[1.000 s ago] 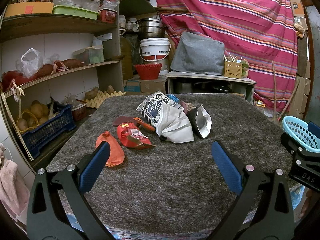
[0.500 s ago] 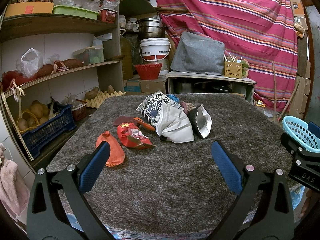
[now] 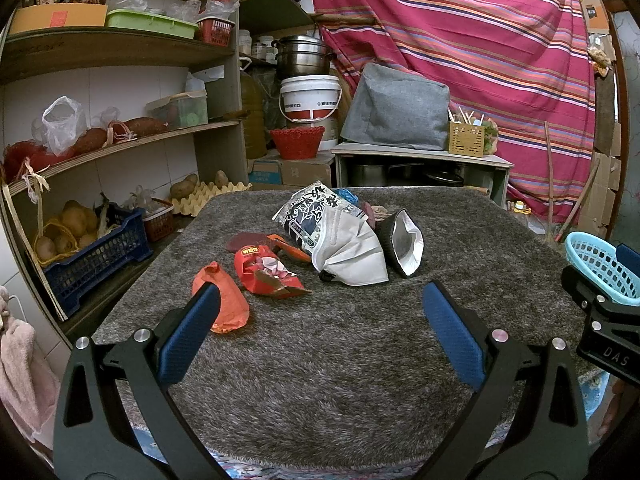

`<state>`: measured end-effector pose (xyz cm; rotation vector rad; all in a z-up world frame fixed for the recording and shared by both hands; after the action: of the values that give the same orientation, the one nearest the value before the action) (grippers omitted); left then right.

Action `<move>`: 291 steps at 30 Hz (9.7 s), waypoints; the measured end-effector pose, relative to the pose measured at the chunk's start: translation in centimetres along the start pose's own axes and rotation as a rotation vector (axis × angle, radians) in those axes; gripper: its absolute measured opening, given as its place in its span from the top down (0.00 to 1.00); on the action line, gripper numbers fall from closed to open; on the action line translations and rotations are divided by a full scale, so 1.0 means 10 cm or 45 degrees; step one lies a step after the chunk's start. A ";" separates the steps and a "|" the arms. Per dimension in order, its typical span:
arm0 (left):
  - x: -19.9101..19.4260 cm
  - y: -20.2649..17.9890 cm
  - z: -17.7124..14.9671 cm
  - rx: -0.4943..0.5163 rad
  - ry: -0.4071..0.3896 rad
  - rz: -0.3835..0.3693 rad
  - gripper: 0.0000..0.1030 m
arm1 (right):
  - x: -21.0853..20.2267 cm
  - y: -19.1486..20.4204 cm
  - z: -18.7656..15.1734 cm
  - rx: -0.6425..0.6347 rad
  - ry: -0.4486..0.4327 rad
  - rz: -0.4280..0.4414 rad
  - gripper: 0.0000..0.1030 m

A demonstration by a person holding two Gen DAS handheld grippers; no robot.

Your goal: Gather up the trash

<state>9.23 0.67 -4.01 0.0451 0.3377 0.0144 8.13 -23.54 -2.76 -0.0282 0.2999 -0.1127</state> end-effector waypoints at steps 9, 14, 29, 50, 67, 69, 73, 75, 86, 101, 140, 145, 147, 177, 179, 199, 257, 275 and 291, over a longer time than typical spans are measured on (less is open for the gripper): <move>0.00 0.00 -0.01 0.001 0.002 0.000 0.05 | 0.01 -0.01 -0.01 -0.003 0.000 -0.005 0.04; 0.02 0.02 -0.02 0.002 0.010 0.003 0.05 | 0.01 -0.02 -0.02 0.001 0.001 -0.002 0.04; 0.13 0.13 0.03 0.004 0.011 0.048 0.05 | 0.13 -0.15 0.05 0.033 0.022 -0.030 0.04; 0.75 1.04 0.38 -0.027 0.054 0.205 0.05 | 0.88 0.15 0.83 -0.023 -0.017 -0.032 0.04; 1.37 1.55 -0.26 -0.105 0.306 0.219 0.05 | 1.66 0.14 0.46 -0.010 0.168 -0.029 0.04; 1.44 1.56 -0.31 -0.109 0.323 0.192 0.05 | 1.67 0.12 0.46 0.013 0.175 -0.032 0.04; 1.63 1.52 -0.46 -0.135 0.401 0.117 0.08 | 1.68 0.13 0.45 0.002 0.181 -0.046 0.04; 1.74 1.49 -0.56 -0.135 0.464 0.088 0.16 | 1.68 0.15 0.45 -0.014 0.181 -0.055 0.04; 1.90 1.30 -0.69 -0.127 0.559 -0.046 0.91 | 1.77 0.32 0.49 -0.001 0.207 -0.008 0.04; 2.05 1.54 -0.23 -0.167 0.486 -0.005 0.99 | 2.30 1.01 0.57 -0.013 0.342 0.095 0.04; 1.80 0.74 0.37 -0.139 0.327 -0.123 0.99 | 2.22 1.08 -0.13 -0.212 0.514 0.202 0.06; 1.82 0.68 0.36 -0.123 0.338 -0.116 0.99 | 2.18 1.15 -0.11 -0.189 0.509 0.294 0.29; 1.82 0.63 0.36 -0.106 0.340 -0.112 0.99 | 2.15 1.12 -0.08 -0.170 0.496 0.319 0.32; 1.49 -2.38 0.37 0.123 0.326 -0.583 0.99 | 1.21 -2.23 0.31 0.261 0.291 -0.127 0.39; 1.44 -2.61 0.39 0.146 0.312 -0.618 0.99 | 1.14 -2.51 0.26 0.283 0.288 -0.180 0.39; 1.15 -4.85 0.14 0.394 0.307 -0.950 0.98 | 0.91 -3.69 -0.21 0.376 0.350 -0.402 0.39; 1.47 -0.11 0.43 -0.050 0.277 -0.118 0.05 | 1.47 -0.53 0.32 0.114 0.297 -0.103 0.06; 1.73 1.13 -0.27 -0.120 0.451 0.033 0.06 | 1.69 0.30 0.23 -0.053 0.311 -0.008 0.04; 1.92 0.78 -0.40 -0.126 0.542 -0.157 0.73 | 1.84 0.97 0.06 -0.031 0.396 0.165 0.04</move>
<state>25.96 9.07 -13.74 -0.0781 0.7644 -0.0824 26.84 -16.02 -7.98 -0.0150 0.6125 0.0161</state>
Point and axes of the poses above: each gripper's, at about its wrist camera, not at the fingertips, and x roughly the way its jaws point, y to its left, z to its top, the point moved 10 cm from there along x, roughly the way its jaws point, and after that the axes turned 4 degrees about -y, right-handed, at the moved point
